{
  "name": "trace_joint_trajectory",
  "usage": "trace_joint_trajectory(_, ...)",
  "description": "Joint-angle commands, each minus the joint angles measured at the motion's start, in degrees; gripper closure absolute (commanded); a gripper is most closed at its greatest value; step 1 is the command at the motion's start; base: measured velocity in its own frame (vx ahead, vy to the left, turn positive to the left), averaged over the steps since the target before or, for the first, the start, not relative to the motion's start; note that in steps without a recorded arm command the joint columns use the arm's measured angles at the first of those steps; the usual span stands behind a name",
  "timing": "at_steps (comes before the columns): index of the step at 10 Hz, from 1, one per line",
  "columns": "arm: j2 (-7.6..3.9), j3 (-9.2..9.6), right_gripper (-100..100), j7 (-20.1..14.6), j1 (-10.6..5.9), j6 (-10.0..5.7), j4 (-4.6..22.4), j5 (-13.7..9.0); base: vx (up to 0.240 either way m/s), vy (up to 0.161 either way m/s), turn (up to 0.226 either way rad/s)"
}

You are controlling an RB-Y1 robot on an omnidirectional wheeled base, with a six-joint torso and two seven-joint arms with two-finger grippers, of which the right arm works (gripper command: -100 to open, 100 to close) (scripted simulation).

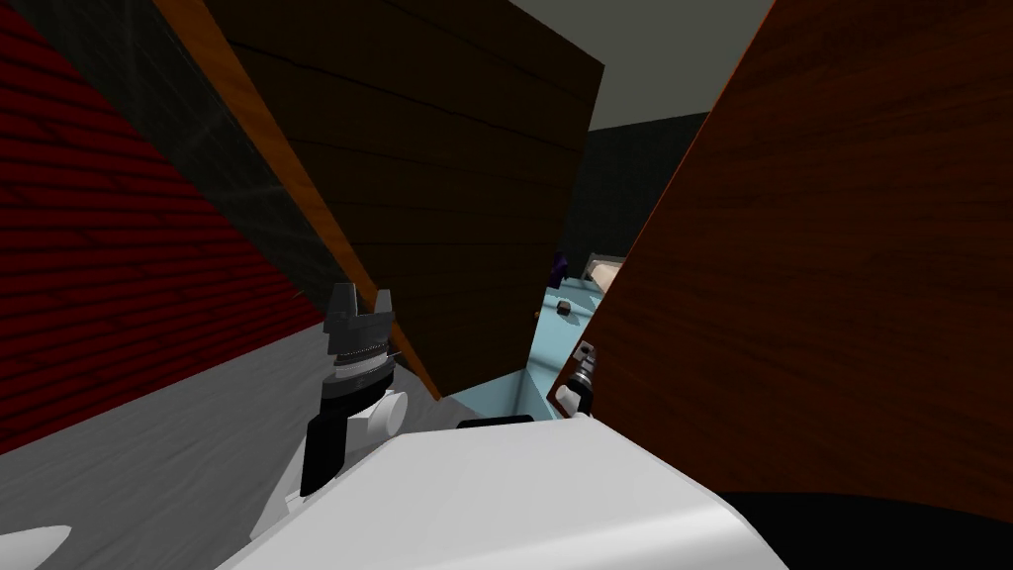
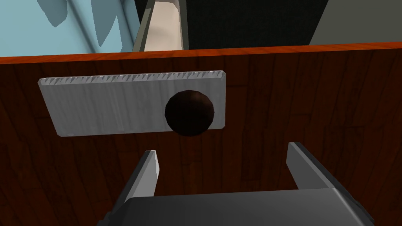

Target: Push the door open

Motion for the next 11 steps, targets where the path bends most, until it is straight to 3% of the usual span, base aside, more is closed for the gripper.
trace_joint_trajectory(1, 0.62, -1.19, -100, 0.88, -0.52, -1.11, 0.85, -0.86, 0.115, -0.217, 0.182)
trace_joint_trajectory(4, 3.73, -2.79, -100, 1.96, -0.88, -2.67, 1.66, -2.01, 0.088, -0.166, 0.166)
trace_joint_trajectory(5, 3.09, -2.56, -100, 1.76, -0.94, -2.64, 1.86, -1.83, 0.025, -0.067, 0.026)
trace_joint_trajectory(6, 3.09, -2.56, 100, 1.76, -0.94, -2.64, 1.86, -1.83, -0.007, 0.014, -0.020)
trace_joint_trajectory(11, 3.09, -2.56, 100, 1.76, -0.94, -2.64, 1.86, -1.83, -0.003, 0.010, -0.004)
